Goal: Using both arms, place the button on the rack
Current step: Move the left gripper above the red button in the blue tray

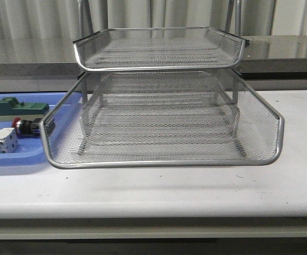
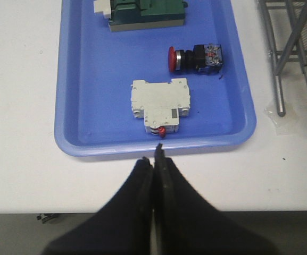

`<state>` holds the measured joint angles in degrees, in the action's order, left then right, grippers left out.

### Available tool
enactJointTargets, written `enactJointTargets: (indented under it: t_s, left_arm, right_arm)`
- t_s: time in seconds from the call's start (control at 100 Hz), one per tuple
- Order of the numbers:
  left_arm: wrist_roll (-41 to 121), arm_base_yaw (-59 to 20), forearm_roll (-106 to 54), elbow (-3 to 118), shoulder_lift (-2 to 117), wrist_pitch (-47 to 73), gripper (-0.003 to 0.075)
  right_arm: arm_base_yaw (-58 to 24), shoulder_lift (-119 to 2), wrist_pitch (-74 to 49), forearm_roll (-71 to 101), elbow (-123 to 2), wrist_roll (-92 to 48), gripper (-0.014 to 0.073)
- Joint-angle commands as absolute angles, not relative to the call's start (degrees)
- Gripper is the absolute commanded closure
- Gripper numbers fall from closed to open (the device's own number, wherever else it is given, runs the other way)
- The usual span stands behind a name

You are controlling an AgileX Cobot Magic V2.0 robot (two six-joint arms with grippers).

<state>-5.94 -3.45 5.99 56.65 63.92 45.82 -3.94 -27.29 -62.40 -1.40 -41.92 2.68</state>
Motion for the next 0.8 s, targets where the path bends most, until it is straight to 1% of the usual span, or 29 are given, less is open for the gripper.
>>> enactJointTargets:
  t_s: [0.0, 0.18, 0.21, 0.25, 0.27, 0.34, 0.38, 0.39, 0.4, 0.41, 0.42, 0.43, 0.44, 0.45, 0.46, 0.48, 0.49, 0.52, 0.53, 0.55, 0.58, 0.79]
  left_arm:
    - [-6.06, -3.3, 7.45, 59.96, 66.52, 43.31, 0.074]
    - [-5.36, -3.3, 9.04, 61.18, 71.48, 43.21, 0.0735]
    - [-4.61, -3.3, 8.93, 61.18, 71.94, 43.21, 0.072]
    - [-4.38, -3.3, 8.93, 61.3, 72.35, 43.21, 0.0671]
    - [-4.38, -3.3, 8.93, 61.3, 72.47, 43.21, 0.0662]
    - [-4.38, -3.3, 8.93, 61.3, 72.63, 43.21, 0.0542]
    - [-4.38, -3.3, 8.93, 61.3, 72.63, 43.21, 0.0447]
    - [-4.38, -3.3, 8.93, 61.3, 72.63, 43.21, 0.0395]
    - [-4.38, -3.3, 8.93, 61.3, 72.63, 43.21, 0.0395]
    - [-4.38, -3.3, 8.93, 61.3, 72.63, 43.21, 0.0344]
    - [-4.38, -3.3, 8.93, 61.3, 72.63, 43.21, 0.0344]
    - [-4.38, -3.3, 8.93, 61.3, 72.63, 43.21, 0.0294]
    - [-4.38, -3.3, 8.93, 61.3, 72.63, 43.21, 0.0294]
    - [-4.38, -3.3, 8.93, 61.3, 72.63, 43.21, 0.0262]
    - [-4.38, -3.3, 8.93, 61.3, 72.63, 43.21, 0.0262]
    - [-4.38, -3.3, 9.03, 61.3, 72.63, 43.21, 0.0193]
    - [-4.38, -3.3, 9.03, 61.3, 72.63, 43.21, 0.0193]
    - [-4.38, -3.3, 9.03, 61.3, 72.63, 43.21, 0.0142]
    - [-4.38, -3.3, 9.03, 61.3, 72.63, 43.21, 0.0142]
    - [-4.38, -3.3, 9.03, 61.3, 72.63, 43.21, 0.0112]
    - [-4.38, -3.3, 9.03, 61.3, 72.63, 43.13, 0.0101]
    - [-4.38, -3.3, 7.8, 61.3, 72.63, 42.63, 0.0103]
  right_arm:
    - [-3.64, -27.66, -59.53, -2.03, -43.97, 2.62, 0.0664]
    - [-3.64, -27.66, -59.53, -2.03, -43.97, 2.62, 0.0664]
    - [-3.64, -27.66, -59.53, -2.03, -43.97, 2.62, 0.0664]
    - [-3.64, -27.66, -59.53, -2.03, -43.97, 2.62, 0.0664]
    - [-3.64, -27.66, -59.53, -2.03, -43.97, 2.62, 0.0664]
    - [-3.64, -27.66, -59.53, -2.03, -43.97, 2.62, 0.0664]
    - [-3.64, -27.66, -59.53, -2.03, -43.97, 2.62, 0.0664]
    - [-3.64, -27.66, -59.53, -2.03, -43.97, 2.62, 0.0664]
    - [-3.64, -27.66, -59.53, -2.03, -43.97, 2.62, 0.0664]
    - [-3.64, -27.66, -59.53, -2.03, -43.97, 2.62, 0.0664]
    - [-3.64, -27.66, -59.53, -2.03, -43.97, 2.62, 0.0664]
    - [-3.64, -27.66, -59.53, -2.03, -43.97, 2.62, 0.0664]
    - [-3.64, -27.66, -59.53, -2.03, -43.97, 2.62, 0.0664]
    - [-3.64, -27.66, -59.53, -2.03, -43.97, 2.62, 0.0664]
    - [-3.64, -27.66, -59.53, -2.03, -43.97, 2.62, 0.0664]
    - [-3.64, -27.66, -59.53, -2.03, -43.97, 2.62, 0.0664]
    - [-3.64, -27.66, -59.53, -2.03, -43.97, 2.62, 0.0664]
    - [-3.64, -27.66, -59.53, -2.03, -43.97, 2.62, 0.0664]
    - [-3.64, -27.66, -59.53, -2.03, -43.97, 2.62, 0.0664]
    - [-3.64, -27.66, -59.53, -2.03, -43.97, 2.62, 0.0664]
    - [-3.64, -27.66, -59.53, -2.03, -43.97, 2.62, 0.0664]
    - [-3.64, -27.66, -59.53, -2.03, -43.97, 2.62, 0.0664]
